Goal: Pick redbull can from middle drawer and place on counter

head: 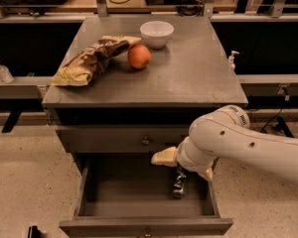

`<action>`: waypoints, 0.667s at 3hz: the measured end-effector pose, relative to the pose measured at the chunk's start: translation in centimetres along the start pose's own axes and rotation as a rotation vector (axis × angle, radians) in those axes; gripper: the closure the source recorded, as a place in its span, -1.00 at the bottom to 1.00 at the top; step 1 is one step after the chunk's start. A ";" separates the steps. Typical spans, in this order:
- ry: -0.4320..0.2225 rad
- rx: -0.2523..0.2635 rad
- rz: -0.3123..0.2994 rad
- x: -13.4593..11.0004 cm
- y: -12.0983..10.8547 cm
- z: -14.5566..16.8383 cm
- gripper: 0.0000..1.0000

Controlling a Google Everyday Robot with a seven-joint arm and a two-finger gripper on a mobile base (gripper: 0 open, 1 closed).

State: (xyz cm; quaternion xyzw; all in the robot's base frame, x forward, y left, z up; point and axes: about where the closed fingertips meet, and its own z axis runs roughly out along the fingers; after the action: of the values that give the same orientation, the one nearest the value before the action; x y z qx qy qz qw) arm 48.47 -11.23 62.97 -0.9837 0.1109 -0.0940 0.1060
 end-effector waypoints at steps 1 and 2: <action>0.000 0.000 0.000 0.0 0.0 0.0 -1.00; -0.074 -0.007 -0.010 -0.1 0.3 2.1 -1.00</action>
Offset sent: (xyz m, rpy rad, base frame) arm 0.0096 0.0019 -0.0541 0.0178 0.1897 0.0684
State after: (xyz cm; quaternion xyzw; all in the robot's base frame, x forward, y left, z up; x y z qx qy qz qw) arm 48.78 -11.12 60.89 -0.9874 0.1021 -0.0577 0.1062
